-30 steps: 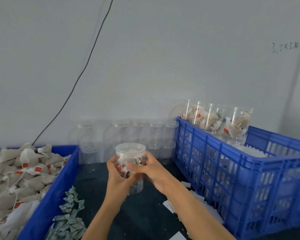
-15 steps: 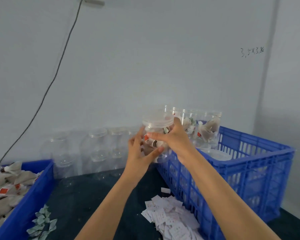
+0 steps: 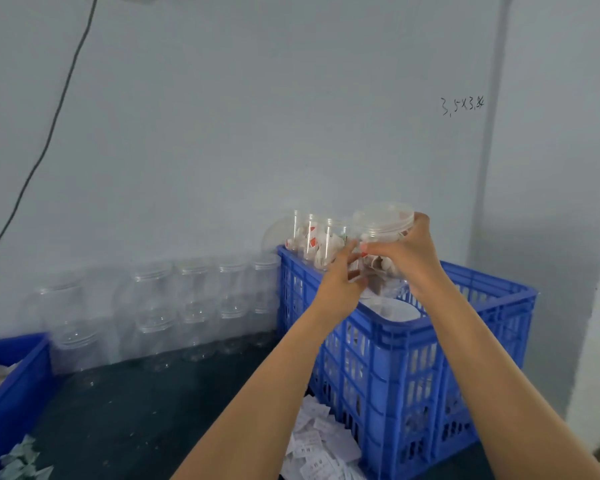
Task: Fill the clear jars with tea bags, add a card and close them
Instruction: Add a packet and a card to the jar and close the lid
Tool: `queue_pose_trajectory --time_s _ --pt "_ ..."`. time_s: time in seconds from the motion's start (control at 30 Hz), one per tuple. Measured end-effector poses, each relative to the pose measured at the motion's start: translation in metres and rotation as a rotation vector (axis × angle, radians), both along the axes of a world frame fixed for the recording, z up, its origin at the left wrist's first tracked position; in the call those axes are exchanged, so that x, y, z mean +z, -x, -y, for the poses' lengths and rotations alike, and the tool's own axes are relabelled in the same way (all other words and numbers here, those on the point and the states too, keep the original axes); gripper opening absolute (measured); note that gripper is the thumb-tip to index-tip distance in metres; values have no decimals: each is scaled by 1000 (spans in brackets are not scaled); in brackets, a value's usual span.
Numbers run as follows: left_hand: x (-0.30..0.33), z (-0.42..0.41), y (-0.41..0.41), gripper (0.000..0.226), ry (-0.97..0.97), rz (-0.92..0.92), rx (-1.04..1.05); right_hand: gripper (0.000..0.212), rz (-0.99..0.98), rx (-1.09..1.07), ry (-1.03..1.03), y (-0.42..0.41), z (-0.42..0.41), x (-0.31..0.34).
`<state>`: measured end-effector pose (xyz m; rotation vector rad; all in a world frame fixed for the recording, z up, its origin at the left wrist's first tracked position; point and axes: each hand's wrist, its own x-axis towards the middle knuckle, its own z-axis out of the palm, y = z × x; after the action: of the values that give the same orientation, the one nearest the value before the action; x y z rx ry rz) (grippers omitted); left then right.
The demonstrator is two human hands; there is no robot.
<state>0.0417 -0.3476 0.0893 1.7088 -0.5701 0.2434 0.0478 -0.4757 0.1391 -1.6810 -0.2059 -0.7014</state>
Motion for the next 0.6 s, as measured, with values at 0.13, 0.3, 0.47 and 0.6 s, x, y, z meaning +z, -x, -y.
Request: queue_pose_trajectory --time_s 0.13,0.3,0.47,0.6 --pt "-6 12 -9 68 -87 -61 -15 92 35 -154 31 -13 10 -18" --pt "-4 19 -13 81 -215 -51 -29 91 28 -282 -17 -23 22 -26" --pt "-2 26 -8 78 -418 60 38 93 4 -331 -24 -32 33 -30" --pt "1 29 -8 73 -441 85 97 98 -132 -301 -20 -37 38 -40"
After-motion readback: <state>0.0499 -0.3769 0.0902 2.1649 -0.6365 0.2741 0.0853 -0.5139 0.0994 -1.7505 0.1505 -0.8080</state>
